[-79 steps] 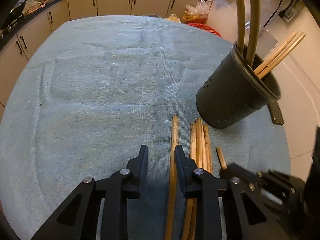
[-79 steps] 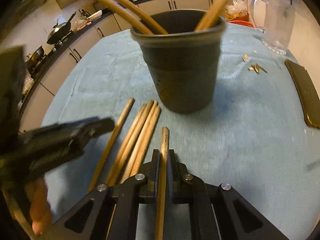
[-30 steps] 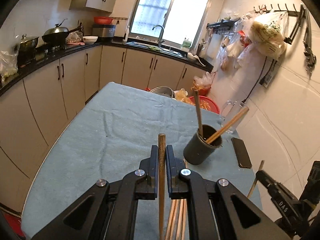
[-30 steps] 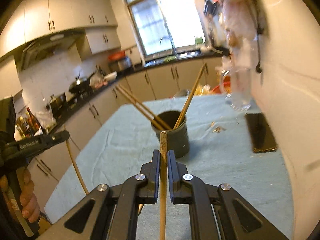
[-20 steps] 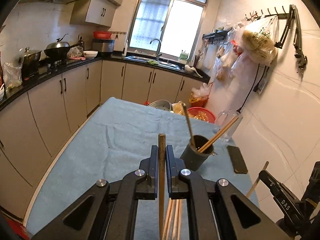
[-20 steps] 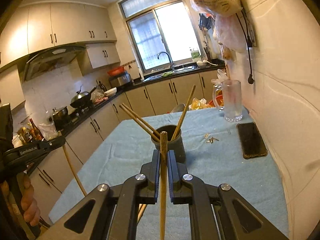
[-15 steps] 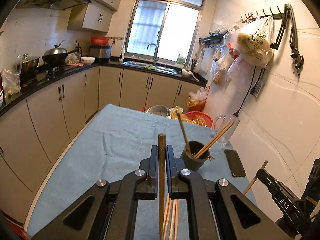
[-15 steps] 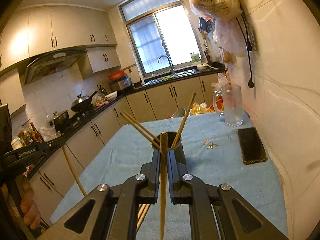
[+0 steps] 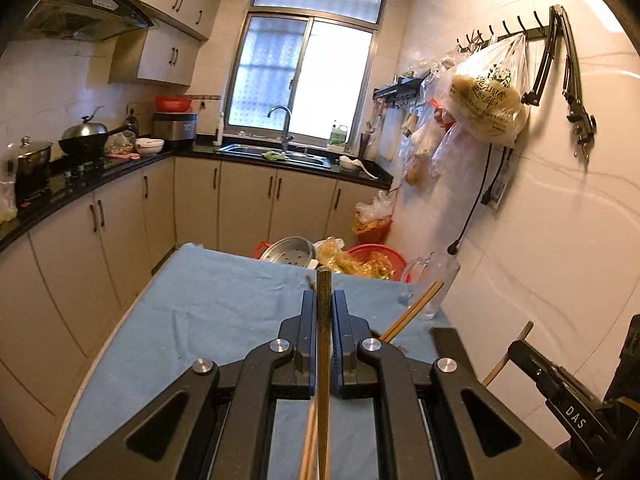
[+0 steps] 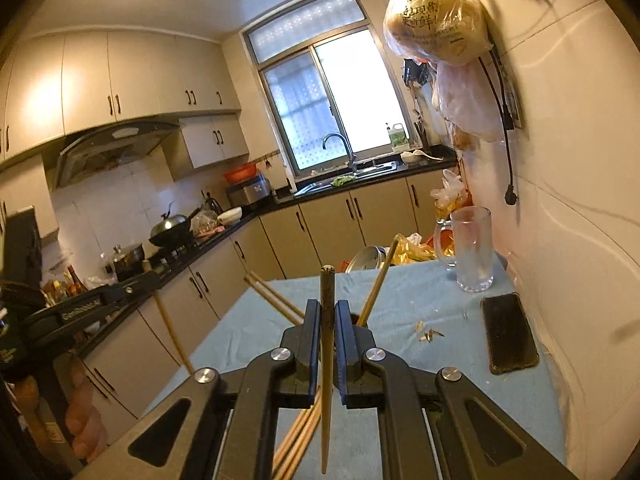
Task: Organize utensils
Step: 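Lift both held chopsticks upright and carry them over the black cup, then open the left gripper into the cup while the right gripper releases its chopstick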
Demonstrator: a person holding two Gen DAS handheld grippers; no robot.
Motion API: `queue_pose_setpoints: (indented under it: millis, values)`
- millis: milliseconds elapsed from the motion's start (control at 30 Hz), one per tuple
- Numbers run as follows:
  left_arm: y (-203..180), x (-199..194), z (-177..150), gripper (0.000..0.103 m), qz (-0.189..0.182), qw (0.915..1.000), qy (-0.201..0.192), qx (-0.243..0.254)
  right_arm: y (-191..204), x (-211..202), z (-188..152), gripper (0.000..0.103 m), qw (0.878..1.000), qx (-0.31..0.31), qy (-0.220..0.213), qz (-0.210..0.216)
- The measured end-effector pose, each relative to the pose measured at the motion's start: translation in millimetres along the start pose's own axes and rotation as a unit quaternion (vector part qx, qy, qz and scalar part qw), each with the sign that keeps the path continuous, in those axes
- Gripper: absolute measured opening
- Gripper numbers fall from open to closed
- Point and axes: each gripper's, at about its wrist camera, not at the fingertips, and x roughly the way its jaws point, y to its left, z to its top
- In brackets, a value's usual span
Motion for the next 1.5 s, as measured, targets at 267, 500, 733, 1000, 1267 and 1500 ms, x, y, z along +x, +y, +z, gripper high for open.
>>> queue_pose_setpoints:
  millis: [267,500,733,1000,1267,1500]
  values:
    - [-14,17,37,0.007,-0.009,0.9991,-0.042,-0.008,-9,15,36,0.008,1.0,0.011,-0.026,0.002]
    - [-30,34,58,0.007,-0.006,0.9965,-0.084,-0.006,-7,35,72,0.008,0.999,0.006,-0.053,-0.004]
    - [-25,64,61,0.007,-0.005,0.9953,-0.092,-0.028,-8,61,88,0.008,0.998,0.006,-0.065,-0.013]
    - [-27,91,50,0.007,-0.005,0.9966,-0.077,-0.03,-22,84,89,0.008,0.998,0.022,-0.064,-0.017]
    - [-31,110,25,0.007,-0.001,0.9985,-0.053,-0.011,-41,110,64,0.008,0.998,0.037,-0.036,-0.032]
    - [-20,113,15,0.007,-0.003,0.9991,-0.035,-0.024,-56,124,41,0.009,0.998,0.06,-0.004,-0.022]
